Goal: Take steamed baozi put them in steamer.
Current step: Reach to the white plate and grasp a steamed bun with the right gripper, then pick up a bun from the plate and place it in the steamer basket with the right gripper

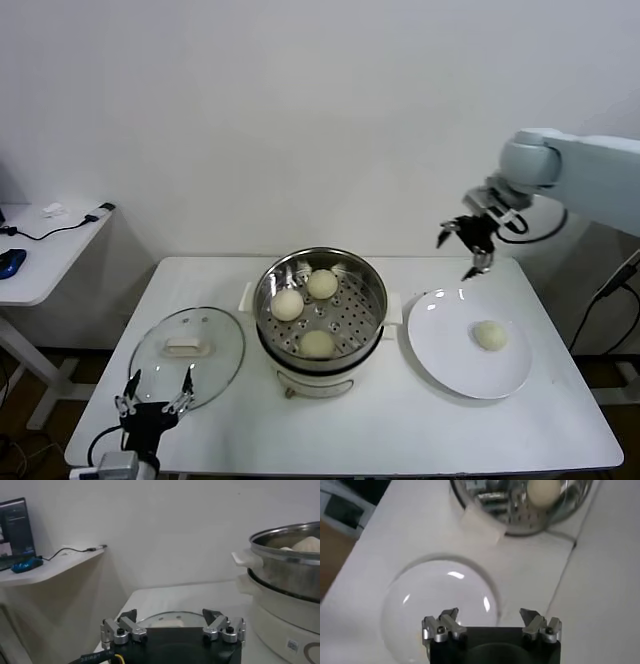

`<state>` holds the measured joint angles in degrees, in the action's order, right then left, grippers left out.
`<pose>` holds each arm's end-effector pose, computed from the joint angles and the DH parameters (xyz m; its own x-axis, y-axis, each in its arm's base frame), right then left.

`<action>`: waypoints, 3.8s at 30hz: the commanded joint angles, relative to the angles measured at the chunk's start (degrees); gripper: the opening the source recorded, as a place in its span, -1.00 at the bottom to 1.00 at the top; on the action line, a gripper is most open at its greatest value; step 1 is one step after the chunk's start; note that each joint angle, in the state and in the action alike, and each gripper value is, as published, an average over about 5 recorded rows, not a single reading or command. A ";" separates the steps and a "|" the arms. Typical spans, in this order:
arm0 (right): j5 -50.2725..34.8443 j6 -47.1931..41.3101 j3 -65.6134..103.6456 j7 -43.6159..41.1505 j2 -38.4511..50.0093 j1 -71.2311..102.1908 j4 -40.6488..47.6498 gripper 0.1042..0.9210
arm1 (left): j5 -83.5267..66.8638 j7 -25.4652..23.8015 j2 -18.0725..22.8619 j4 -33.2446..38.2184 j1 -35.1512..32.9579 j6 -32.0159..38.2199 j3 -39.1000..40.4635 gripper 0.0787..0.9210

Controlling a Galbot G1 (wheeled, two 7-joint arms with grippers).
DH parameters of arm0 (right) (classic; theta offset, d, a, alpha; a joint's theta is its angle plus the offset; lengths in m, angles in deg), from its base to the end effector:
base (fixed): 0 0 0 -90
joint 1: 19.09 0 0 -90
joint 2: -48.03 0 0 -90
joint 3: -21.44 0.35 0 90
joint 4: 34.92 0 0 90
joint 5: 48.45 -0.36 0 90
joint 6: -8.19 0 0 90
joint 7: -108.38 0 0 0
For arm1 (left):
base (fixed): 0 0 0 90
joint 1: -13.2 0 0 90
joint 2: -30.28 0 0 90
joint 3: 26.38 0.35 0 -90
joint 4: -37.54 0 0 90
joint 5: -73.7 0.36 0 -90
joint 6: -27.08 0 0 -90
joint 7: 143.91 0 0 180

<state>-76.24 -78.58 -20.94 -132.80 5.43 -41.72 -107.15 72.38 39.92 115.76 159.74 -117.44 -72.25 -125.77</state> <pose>0.5483 -0.1671 -0.0218 -0.1514 -0.1424 0.9782 -0.9447 -0.2705 -0.1856 0.1279 0.0620 -0.3124 -0.9429 -0.1812 0.2795 -0.1398 0.9769 0.1617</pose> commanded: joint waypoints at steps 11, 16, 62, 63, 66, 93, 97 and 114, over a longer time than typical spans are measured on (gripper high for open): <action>8.78 -8.88 14.02 1.02 8.10 24.78 10.69 0.76 | 0.20 -0.03 0.39 -1.32 0.53 -0.03 -0.09 0.77; 9.85 -8.87 16.88 1.41 6.41 28.36 12.84 0.76 | 0.25 -0.01 0.45 -1.96 0.63 0.01 -0.17 0.77; 3.12 -11.18 13.63 3.34 3.02 13.42 6.59 0.32 | 0.57 -0.02 -0.18 -2.95 1.31 -0.27 0.39 0.77; 0.74 -11.80 11.79 3.61 2.75 10.14 4.54 0.32 | 0.53 -0.01 -0.22 -2.87 1.27 -0.25 0.36 0.77; -5.72 -14.35 8.35 4.99 1.57 2.99 -2.13 0.32 | 0.44 -0.02 -0.27 -2.68 1.16 -0.22 0.34 0.77; -25.25 -26.14 4.76 17.48 -21.38 4.57 -12.79 0.33 | 0.61 0.18 0.18 -0.95 -0.24 0.03 0.90 0.77; -23.64 -26.36 2.45 17.87 -21.75 5.24 -12.04 0.32 | 0.63 0.17 0.17 -0.85 -0.32 -0.02 1.14 0.77; -22.52 -27.65 1.71 21.00 -22.02 8.94 -9.50 0.44 | 0.48 0.09 0.11 -0.40 -0.42 0.02 1.14 0.77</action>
<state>-98.57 -105.60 -18.69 -113.37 -15.51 -34.29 -117.13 72.89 40.04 115.93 159.27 -117.86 -72.24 -124.61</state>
